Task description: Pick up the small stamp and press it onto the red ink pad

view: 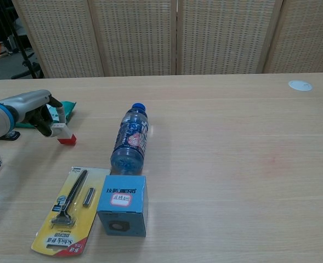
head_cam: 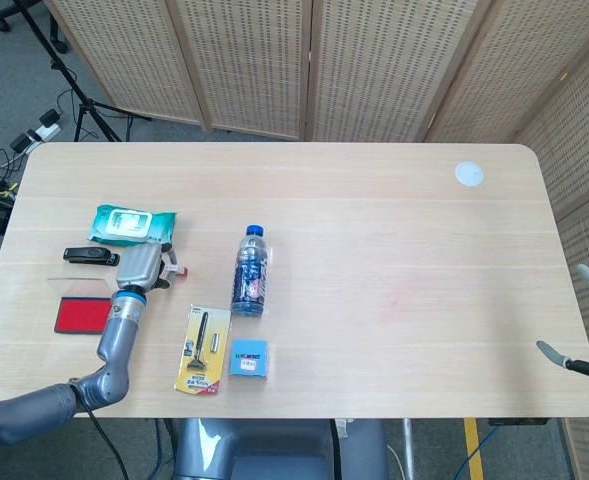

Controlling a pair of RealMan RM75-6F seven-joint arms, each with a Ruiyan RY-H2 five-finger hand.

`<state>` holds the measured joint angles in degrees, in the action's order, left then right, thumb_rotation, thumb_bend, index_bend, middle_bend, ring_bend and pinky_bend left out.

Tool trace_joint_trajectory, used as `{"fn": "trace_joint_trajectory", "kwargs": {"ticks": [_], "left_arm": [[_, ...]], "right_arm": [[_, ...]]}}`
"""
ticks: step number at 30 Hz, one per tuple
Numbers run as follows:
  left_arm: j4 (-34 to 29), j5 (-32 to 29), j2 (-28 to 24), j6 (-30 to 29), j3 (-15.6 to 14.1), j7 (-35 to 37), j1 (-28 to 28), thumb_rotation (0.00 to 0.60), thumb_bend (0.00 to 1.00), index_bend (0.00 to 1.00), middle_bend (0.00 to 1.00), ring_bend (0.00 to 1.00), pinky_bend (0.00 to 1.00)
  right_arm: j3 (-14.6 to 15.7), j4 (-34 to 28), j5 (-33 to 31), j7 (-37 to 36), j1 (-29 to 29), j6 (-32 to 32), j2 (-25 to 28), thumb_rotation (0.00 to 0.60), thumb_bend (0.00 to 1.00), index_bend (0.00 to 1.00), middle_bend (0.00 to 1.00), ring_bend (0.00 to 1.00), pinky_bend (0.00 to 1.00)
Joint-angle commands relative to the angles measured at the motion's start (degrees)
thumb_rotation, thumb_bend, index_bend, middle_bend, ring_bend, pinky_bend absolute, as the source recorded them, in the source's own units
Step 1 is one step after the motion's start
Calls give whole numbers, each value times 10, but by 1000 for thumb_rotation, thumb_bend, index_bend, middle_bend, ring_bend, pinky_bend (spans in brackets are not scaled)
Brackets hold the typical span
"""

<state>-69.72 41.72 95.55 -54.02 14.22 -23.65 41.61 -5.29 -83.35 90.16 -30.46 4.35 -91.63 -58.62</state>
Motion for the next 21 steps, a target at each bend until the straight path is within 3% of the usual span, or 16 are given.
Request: {"fn": "trace_joint_trajectory", "kwargs": {"ticks": [1, 9, 15, 17, 21], "left_arm": [[-40, 3, -28, -10, 5, -8, -3, 600, 379, 603, 1000, 957, 1000], [-233, -40, -173, -20, 8, -64, -12, 600, 379, 628, 1000, 957, 1000], [-342, -50, -285, 0, -15, -64, -31, 600, 379, 632, 1000, 957, 1000], [-359, -20, -323, 2, -34, -48, -52, 600, 380, 632, 1000, 957, 1000], [-350, 24, -341, 9, -52, -6, -77, 600, 380, 632, 1000, 957, 1000]], "right_arm": [[0, 0, 0, 0, 0, 0, 0, 600, 0, 0, 0, 0, 0], [2, -4, 6, 5, -2, -6, 0, 600, 0, 0, 0, 0, 0], [4, -9, 12, 12, -4, -12, 0, 600, 0, 0, 0, 0, 0], [4, -11, 14, 14, -5, -14, 1, 600, 0, 0, 0, 0, 0], [5, -14, 17, 16, -5, -16, 1, 600, 0, 0, 0, 0, 0]]}}
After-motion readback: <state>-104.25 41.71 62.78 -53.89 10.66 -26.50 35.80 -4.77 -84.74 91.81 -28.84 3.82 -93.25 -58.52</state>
